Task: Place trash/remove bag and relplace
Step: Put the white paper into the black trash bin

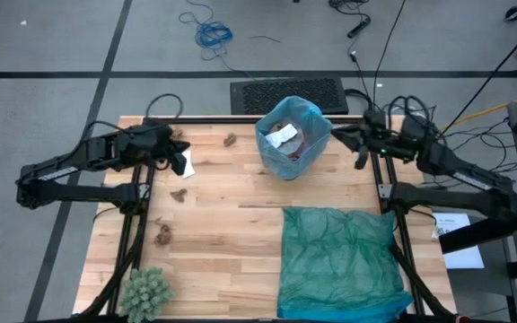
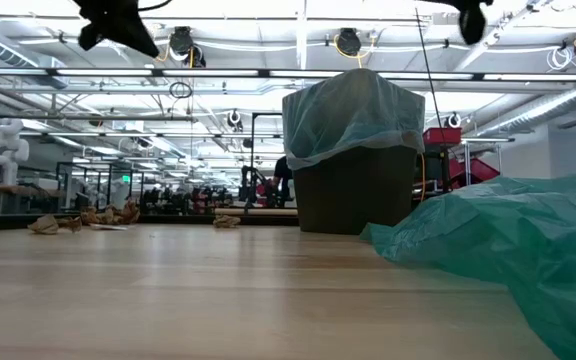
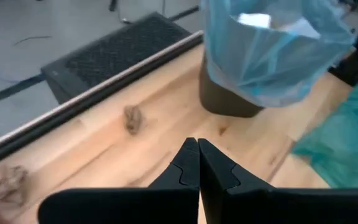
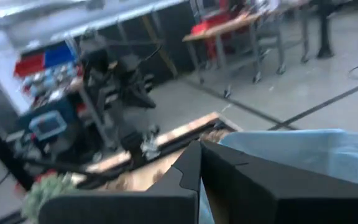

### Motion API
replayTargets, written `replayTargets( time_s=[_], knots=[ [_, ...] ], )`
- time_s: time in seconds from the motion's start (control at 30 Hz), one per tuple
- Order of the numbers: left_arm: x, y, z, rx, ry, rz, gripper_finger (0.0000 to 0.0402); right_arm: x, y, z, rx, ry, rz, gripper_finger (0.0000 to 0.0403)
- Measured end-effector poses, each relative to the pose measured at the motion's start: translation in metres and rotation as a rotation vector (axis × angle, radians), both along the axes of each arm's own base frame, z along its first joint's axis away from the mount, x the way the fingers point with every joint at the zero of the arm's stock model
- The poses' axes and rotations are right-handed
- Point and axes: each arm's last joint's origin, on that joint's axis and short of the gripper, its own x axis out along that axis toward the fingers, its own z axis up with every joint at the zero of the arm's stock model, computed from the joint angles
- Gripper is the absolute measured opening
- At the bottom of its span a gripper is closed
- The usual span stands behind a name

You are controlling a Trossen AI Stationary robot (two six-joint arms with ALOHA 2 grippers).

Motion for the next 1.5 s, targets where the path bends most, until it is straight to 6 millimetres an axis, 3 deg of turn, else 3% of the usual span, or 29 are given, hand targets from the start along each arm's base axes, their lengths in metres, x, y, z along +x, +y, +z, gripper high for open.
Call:
replayTargets(
  time_s=[0.23,0.4,0.8,1.03,1.23,1.5],
  knots=[
    [-0.011,0.003,-0.055,-0.193,0.028,0.06,0.0,-0.014,0.004,0.004,-0.01,-0.061,-0.019,0.0],
    [-0.007,0.001,-0.067,-0.274,0.072,-0.016,0.0,-0.014,0.004,0.004,-0.002,-0.062,-0.017,0.0],
    [0.018,0.011,-0.116,-0.398,0.619,0.056,0.0,-0.012,0.003,0.008,0.003,-0.105,-0.014,0.0],
    [0.035,0.018,-0.136,-0.407,0.768,0.042,0.0005,-0.011,0.003,0.008,0.0,-0.11,-0.013,0.0],
    [0.043,0.021,-0.146,-0.444,0.808,0.049,0.0056,-0.008,0.002,0.007,0.004,-0.101,-0.013,0.0],
    [0.036,0.025,-0.144,-0.649,0.659,0.421,0.011,-0.007,0.001,0.007,0.01,-0.097,-0.013,0.0]
  ],
)
